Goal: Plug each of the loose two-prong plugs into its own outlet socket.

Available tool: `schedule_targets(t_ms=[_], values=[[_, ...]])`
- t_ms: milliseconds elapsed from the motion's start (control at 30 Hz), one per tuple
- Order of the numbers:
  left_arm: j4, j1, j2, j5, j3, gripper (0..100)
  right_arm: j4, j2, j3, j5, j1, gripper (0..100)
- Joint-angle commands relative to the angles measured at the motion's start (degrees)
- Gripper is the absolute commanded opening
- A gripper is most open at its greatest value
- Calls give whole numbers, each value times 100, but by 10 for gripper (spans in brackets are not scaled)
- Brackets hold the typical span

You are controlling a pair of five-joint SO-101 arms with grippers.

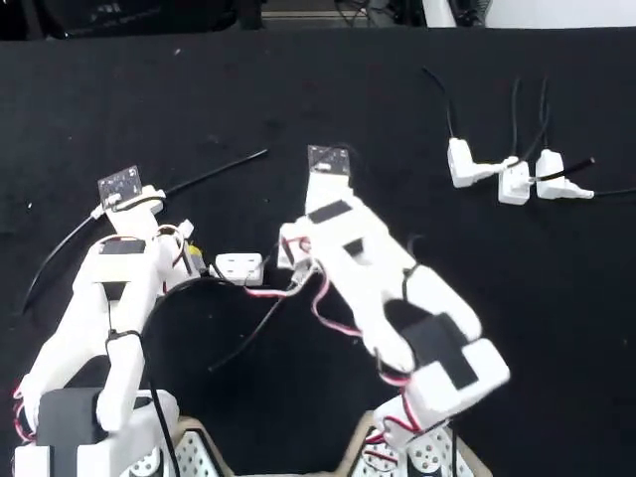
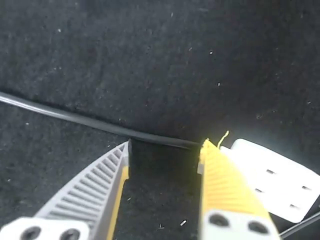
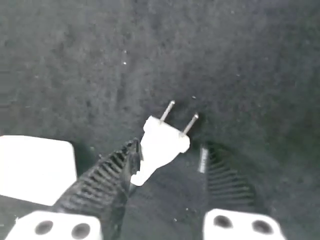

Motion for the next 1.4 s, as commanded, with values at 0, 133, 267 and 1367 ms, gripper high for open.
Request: schedule_targets(t_ms=[0, 133, 267, 1367], values=[[-26, -48, -202, 44, -75, 223, 659, 312, -840, 105, 79, 22], [-26, -48, -202, 44, -75, 223, 941, 347, -1095, 1134, 62, 8], [-26, -48, -202, 44, -75, 223, 967, -163, -1165, 1723, 220, 10], [-26, -48, -202, 44, -84, 223, 0, -268, -1508, 6462, 756, 254]])
